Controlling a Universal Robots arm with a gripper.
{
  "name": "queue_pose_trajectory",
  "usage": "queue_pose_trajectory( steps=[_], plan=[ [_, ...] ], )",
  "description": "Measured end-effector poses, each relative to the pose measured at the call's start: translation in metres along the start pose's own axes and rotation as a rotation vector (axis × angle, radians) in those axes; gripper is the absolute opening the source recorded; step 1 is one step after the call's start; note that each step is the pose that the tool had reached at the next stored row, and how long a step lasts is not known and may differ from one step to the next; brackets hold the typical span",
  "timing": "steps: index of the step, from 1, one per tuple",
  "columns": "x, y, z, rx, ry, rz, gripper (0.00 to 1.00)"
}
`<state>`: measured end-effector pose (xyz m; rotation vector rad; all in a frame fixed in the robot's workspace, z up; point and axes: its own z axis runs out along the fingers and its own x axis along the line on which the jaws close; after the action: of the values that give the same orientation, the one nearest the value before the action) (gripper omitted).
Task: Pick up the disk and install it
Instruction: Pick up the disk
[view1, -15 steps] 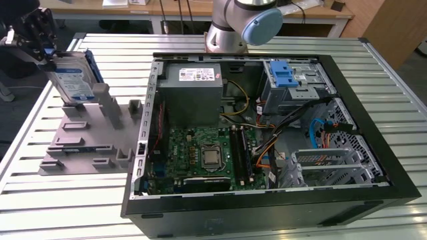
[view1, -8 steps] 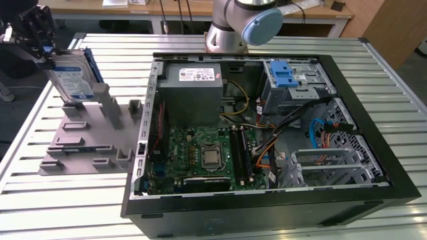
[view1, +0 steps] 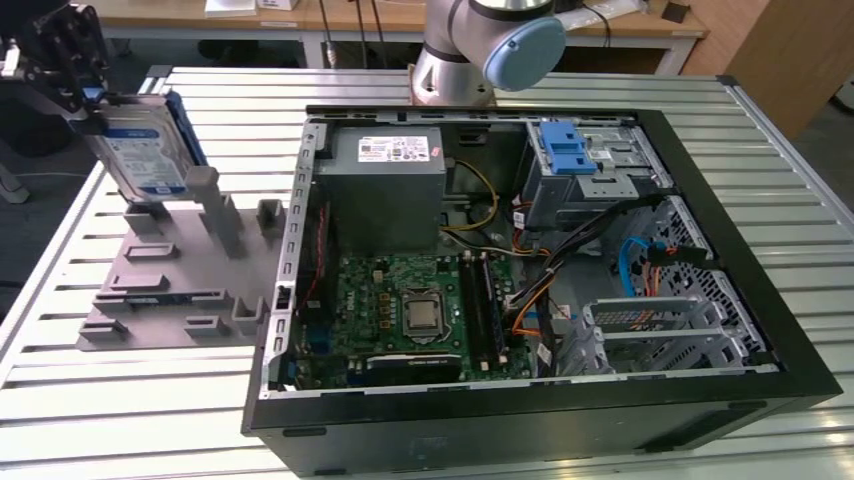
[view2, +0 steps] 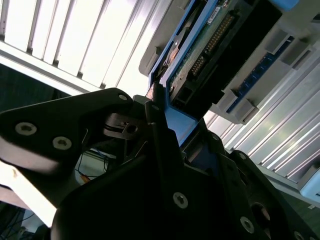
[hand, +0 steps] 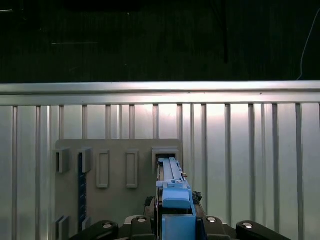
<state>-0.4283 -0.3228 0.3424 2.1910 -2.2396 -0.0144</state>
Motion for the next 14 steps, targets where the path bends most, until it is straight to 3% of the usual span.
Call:
queue_pose_trajectory(
  steps=[14],
  plan=[
    [0.0000, 0.0001, -0.0080, -0.0001, 0.0000, 0.000, 0.36]
  ],
)
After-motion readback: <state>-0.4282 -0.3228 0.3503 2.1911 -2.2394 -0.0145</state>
